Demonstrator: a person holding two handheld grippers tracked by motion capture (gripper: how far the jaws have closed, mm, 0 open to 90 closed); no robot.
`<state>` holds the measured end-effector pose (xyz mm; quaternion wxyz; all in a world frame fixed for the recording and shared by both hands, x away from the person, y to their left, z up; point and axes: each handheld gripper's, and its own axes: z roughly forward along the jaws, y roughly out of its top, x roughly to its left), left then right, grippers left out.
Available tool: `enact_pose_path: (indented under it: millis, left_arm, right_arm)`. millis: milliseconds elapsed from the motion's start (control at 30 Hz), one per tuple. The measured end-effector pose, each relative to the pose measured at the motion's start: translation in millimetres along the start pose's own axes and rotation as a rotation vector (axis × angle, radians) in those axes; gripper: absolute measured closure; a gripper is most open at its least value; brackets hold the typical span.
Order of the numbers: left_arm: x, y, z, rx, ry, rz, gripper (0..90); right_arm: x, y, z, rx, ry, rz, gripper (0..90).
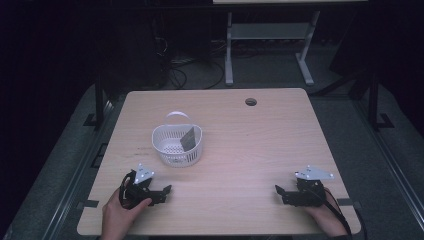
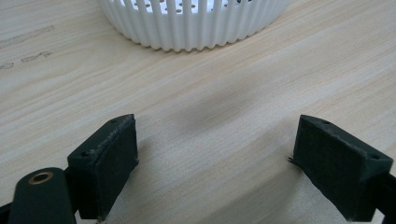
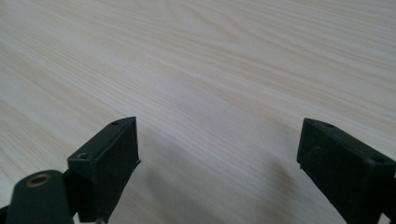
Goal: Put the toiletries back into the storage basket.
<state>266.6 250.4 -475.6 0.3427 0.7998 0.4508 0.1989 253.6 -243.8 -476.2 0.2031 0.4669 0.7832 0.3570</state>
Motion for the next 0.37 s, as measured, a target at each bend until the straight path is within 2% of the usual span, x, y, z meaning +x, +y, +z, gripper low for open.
enact_pose_path:
  millis: [167,267,367]
  left_arm:
    - [0.1,0.0,0.0,0.000,0.000,0.001,12.7]
    - [0.0,0.0,0.0,0.000,-0.001,0.001,12.7]
    - [0.0,0.0,-0.1,0.001,-0.001,0.001,12.7]
  right_arm:
    - [-3.2,-6.3,-0.3,0.029,-0.021,0.006,11.8]
    - [-3.6,-6.1,0.6,0.036,-0.019,0.008,11.4]
    - [-5.5,-6.2,1.0,0.043,-0.013,0.031,10.8]
